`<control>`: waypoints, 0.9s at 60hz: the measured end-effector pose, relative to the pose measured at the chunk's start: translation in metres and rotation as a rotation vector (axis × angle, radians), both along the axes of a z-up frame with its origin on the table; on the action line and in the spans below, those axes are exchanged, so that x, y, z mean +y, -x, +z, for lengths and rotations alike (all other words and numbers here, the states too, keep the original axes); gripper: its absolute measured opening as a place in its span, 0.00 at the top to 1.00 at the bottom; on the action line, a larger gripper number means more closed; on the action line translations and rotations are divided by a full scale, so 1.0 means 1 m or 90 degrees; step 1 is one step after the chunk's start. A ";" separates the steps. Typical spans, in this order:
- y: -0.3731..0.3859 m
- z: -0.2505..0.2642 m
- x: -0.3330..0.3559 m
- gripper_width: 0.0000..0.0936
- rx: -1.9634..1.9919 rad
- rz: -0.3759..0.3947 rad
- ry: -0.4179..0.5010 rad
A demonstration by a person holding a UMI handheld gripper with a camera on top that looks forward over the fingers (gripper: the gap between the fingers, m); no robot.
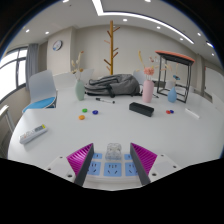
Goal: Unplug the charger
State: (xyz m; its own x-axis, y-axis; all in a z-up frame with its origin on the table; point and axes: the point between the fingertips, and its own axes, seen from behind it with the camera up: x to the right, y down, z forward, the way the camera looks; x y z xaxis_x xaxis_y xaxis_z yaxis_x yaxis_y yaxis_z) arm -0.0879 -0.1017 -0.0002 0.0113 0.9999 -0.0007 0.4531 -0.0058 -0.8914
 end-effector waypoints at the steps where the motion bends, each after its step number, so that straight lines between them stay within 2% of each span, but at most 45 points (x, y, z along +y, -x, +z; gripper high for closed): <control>1: 0.001 0.001 -0.001 0.18 0.003 0.002 -0.001; 4: 0.002 0.001 -0.003 0.28 0.005 0.003 -0.004; 6: 0.003 0.000 -0.003 0.40 0.004 -0.001 0.000; 7: 0.003 -0.001 -0.003 0.48 0.003 -0.004 0.002; 9: 0.005 -0.001 0.004 0.73 0.004 -0.021 -0.006; 18: 0.008 0.000 0.007 0.88 -0.003 -0.029 0.011; 24: 0.007 0.002 0.005 0.92 -0.013 -0.018 0.023; 27: 0.008 0.011 0.008 0.92 -0.014 -0.022 0.067; 28: 0.009 0.025 0.009 0.92 0.010 -0.021 0.072; 32: 0.019 0.100 0.024 0.92 0.124 -0.017 -0.001; 38: 0.031 0.145 0.039 0.92 0.098 -0.028 0.051; 41: 0.030 0.162 0.064 0.92 0.104 -0.044 0.034; 46: 0.020 0.167 0.105 0.92 0.099 -0.057 0.019; 54: 0.004 0.115 0.171 0.92 0.036 -0.070 -0.040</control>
State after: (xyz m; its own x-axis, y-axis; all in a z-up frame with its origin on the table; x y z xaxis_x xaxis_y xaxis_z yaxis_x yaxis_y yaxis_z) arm -0.0918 0.0692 0.1146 0.1232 0.9907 0.0575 0.4012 0.0033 -0.9160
